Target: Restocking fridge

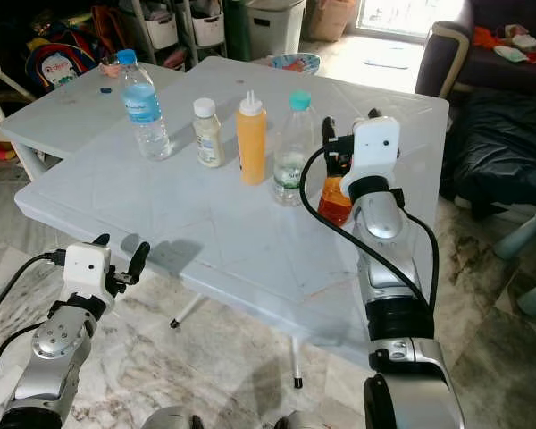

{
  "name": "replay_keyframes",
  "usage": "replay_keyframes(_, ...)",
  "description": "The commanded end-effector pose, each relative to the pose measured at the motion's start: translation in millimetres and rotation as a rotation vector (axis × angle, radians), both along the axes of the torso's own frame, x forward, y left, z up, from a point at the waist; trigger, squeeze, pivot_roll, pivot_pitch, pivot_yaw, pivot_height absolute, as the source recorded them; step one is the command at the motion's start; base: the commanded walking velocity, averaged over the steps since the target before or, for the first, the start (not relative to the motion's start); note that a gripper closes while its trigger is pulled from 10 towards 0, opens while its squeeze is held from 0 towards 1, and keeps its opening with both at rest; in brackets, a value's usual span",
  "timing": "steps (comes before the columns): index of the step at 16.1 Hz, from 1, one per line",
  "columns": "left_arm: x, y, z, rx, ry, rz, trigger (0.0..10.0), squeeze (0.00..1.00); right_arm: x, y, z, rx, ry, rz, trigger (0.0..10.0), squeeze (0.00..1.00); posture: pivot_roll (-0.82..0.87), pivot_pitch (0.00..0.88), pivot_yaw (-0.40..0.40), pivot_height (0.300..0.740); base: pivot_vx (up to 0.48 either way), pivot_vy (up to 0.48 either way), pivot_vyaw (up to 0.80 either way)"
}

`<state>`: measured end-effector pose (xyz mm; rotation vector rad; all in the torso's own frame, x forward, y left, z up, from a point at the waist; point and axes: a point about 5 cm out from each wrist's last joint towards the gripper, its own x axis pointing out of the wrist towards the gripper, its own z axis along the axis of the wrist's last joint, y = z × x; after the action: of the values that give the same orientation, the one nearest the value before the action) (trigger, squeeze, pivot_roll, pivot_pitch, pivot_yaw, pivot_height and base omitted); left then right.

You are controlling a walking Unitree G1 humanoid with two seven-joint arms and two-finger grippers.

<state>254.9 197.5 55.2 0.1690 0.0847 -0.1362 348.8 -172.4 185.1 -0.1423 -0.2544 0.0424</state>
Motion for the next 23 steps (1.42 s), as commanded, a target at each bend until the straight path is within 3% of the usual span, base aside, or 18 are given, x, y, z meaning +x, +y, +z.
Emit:
replay_keyframes(1, -1.6, 3.4, -1, 0.010, 0.005, 0.010, 10.0, 0.00, 3.6, 0.7, 6, 0.019, 0.000, -0.009, 0.0, 0.00, 0.08, 0.000, 0.013, 0.740, 0.000, 0.000, 0.00)
replay_keyframes(13, -2.9, 4.5, -5, 0.017, 0.034, 0.037, 10.0, 0.00, 3.5, -2.5, 2, 0.046, 0.074, -0.052, 0.0, 0.00, 0.08, 0.000, 0.012, 0.740, 0.000, 0.000, 0.00)
replay_keyframes(18, -2.3, 3.2, -7, -0.015, 0.047, 0.069, 10.0, 0.00, -8.7, 21.5, 7, 0.102, 0.082, 0.044, 0.0, 0.00, 0.08, 0.000, 0.007, 0.740, 0.000, 0.000, 0.00)
replay_keyframes(19, -2.3, 2.2, -8, -0.024, 0.059, 0.081, 10.0, 0.00, -13.7, 27.0, 5, 0.104, 0.090, 0.069, 2.1, 0.00, 0.08, 0.000, 0.005, 0.740, 0.000, 0.000, 0.00)
replay_keyframes(20, -2.7, 1.5, -9, -0.031, 0.066, 0.085, 10.0, 0.00, -16.0, 28.1, 3, 0.100, 0.097, 0.075, 6.7, 0.00, 0.08, 0.000, 0.004, 0.740, 0.000, 0.000, 0.00)
replay_keyframes(21, -3.0, 0.6, -10, -0.032, 0.070, 0.084, 10.0, 0.00, -17.7, 26.5, -3, 0.102, 0.120, 0.066, 10.0, 0.00, 0.08, 0.000, 0.004, 0.740, -0.259, 0.000, 0.00)
replay_keyframes(23, -3.0, -0.6, -10, -0.033, 0.074, 0.082, 10.0, 0.00, -20.9, 25.5, -7, 0.114, 0.141, 0.074, 10.0, 0.00, 0.08, 0.000, 0.003, 0.740, -0.279, 0.000, 0.00)
